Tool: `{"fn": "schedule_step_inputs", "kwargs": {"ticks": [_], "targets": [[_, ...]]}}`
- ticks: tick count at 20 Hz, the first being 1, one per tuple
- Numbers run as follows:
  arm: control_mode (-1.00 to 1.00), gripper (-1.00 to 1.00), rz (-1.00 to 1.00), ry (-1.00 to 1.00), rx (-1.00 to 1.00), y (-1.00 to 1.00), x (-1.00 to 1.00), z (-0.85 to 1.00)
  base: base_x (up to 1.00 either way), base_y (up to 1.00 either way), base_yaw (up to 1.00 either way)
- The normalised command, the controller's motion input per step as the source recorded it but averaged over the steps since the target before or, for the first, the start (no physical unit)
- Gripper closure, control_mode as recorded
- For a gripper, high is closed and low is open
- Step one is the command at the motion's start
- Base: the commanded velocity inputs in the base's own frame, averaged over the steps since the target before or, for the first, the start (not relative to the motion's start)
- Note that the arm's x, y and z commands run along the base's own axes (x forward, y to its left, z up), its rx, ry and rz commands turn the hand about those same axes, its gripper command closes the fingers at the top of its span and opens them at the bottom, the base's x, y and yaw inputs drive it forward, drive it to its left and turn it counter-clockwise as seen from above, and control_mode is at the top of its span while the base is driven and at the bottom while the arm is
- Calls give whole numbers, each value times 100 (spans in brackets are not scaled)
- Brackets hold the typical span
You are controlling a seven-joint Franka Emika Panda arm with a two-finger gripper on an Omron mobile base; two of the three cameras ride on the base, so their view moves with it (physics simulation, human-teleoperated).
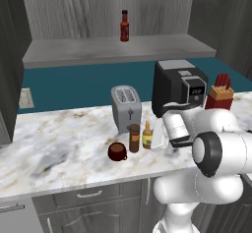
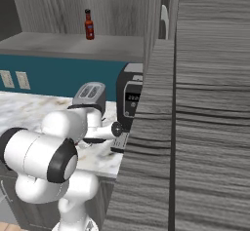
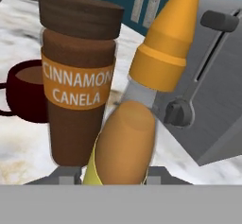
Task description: Pick the cinnamon and honey bottle from the cabinet and place them next to the mug.
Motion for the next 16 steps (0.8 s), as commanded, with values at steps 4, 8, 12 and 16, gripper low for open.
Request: {"fn": "schedule_step_inputs", "kwargs": {"ticks": [4, 8, 12, 16], "targets": [[-100, 100, 0, -2, -1, 0, 0, -8, 0, 0, 0], [-100, 100, 0, 0, 0, 0, 0, 0, 0, 0, 0], [-100, -100, 0, 0, 0, 0, 0, 0, 0, 0, 0], [-100, -100, 0, 0, 0, 0, 0, 0, 0, 0, 0]]}}
